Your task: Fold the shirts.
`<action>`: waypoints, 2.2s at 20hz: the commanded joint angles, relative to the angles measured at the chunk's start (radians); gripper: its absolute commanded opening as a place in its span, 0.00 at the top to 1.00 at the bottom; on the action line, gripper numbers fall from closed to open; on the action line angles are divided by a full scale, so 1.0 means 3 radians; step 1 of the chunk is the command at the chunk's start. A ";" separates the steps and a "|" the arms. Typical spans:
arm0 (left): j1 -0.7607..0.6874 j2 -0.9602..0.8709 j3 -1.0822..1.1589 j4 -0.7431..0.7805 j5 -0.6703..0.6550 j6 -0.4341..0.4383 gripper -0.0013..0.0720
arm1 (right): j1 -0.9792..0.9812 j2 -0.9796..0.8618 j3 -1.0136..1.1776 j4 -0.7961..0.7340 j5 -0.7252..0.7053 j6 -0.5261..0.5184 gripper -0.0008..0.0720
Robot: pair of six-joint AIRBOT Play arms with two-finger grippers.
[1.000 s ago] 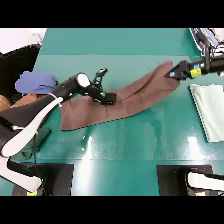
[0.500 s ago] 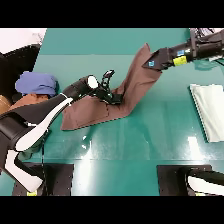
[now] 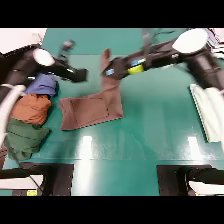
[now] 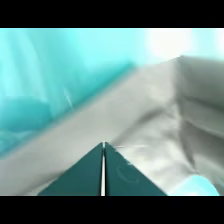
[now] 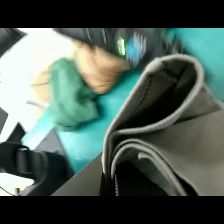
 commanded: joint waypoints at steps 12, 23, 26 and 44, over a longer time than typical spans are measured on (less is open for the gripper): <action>0.1164 0.1006 0.0010 0.0375 -0.0539 0.0191 0.95 | 0.0140 -0.1087 0.0514 -0.0643 0.0713 0.0122 0.29; 0.1052 0.0994 -0.0003 0.0191 -0.0496 0.0214 0.95 | -0.0983 -0.0721 -0.1495 0.0095 -0.0266 -0.0202 0.19; 0.0872 0.0983 -0.0011 0.0197 -0.0436 0.0224 0.95 | -0.0730 -0.1137 -0.1219 0.0486 -0.0158 -0.0303 0.19; 0.0191 0.0961 -0.0011 0.0178 -0.0460 0.0262 0.95 | -0.1742 -0.0338 -0.0800 0.0010 -0.0383 -0.0230 0.97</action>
